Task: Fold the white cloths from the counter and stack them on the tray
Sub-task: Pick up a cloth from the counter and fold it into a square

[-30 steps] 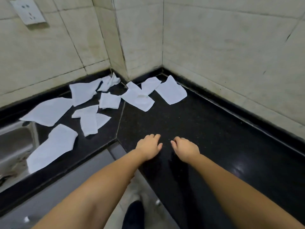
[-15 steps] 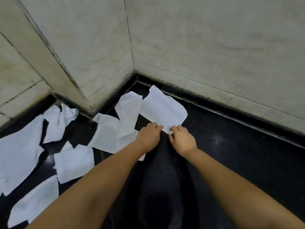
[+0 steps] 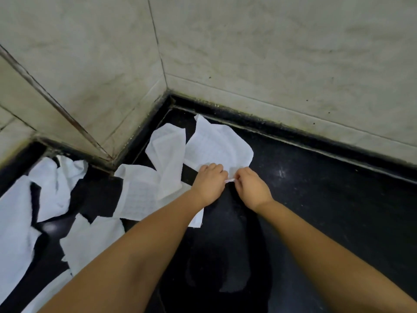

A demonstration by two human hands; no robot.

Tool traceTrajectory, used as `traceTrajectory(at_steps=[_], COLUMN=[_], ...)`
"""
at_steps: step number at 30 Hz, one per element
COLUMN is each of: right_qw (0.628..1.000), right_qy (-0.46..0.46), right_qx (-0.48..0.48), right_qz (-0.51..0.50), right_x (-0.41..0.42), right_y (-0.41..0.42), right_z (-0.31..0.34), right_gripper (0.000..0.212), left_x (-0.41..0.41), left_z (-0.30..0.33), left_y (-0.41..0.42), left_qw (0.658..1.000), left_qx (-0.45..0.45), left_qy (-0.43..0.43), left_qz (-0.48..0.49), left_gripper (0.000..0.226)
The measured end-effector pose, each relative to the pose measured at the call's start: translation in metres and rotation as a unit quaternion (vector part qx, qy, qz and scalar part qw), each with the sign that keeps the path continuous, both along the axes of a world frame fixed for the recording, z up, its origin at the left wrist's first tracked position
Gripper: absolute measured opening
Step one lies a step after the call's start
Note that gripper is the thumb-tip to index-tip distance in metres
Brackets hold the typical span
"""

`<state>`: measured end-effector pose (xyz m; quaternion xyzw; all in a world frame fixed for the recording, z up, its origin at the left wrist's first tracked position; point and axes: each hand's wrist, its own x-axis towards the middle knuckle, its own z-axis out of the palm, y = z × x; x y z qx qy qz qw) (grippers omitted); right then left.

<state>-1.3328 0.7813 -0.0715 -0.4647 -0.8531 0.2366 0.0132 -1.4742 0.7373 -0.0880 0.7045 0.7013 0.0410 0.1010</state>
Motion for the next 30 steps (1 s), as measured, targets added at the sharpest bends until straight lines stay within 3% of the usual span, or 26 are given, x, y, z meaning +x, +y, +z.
traceTrajectory(at_steps=[4, 7, 10, 17, 20, 25, 30], right_qw=[0.979, 0.963, 0.962, 0.973, 0.978, 0.976, 0.957], right_qy=[0.152, 0.195, 0.201, 0.169, 0.142, 0.160, 0.125], right_qx=[-0.078, -0.133, -0.133, -0.113, -0.141, -0.139, -0.261], right_qz=[-0.106, -0.128, -0.125, -0.109, -0.060, -0.056, -0.026], right_x=[0.043, 0.083, 0.122, 0.211, 0.238, 0.274, 0.300], right_y=[-0.017, -0.031, -0.046, -0.086, -0.110, -0.143, -0.158], right_z=[0.023, 0.032, 0.029, 0.018, 0.009, 0.010, 0.019], right_gripper=[0.009, 0.010, 0.014, 0.001, 0.025, 0.017, 0.013], left_x=[0.013, 0.026, 0.051, 0.111, 0.140, 0.175, 0.181], left_z=[0.007, 0.011, 0.015, 0.010, 0.010, 0.019, 0.023], left_y=[-0.025, -0.048, -0.077, -0.163, -0.200, -0.252, -0.282], left_qw=[0.998, 0.995, 0.992, 0.981, 0.943, 0.873, 0.853], left_qx=[0.020, 0.008, 0.008, 0.028, 0.061, 0.042, -0.032], left_qy=[-0.051, -0.077, -0.107, -0.136, -0.252, -0.376, -0.417], left_qz=[0.029, 0.057, 0.073, 0.135, 0.208, 0.309, 0.313], left_gripper=[0.024, 0.023, 0.024, 0.020, 0.013, 0.012, 0.016])
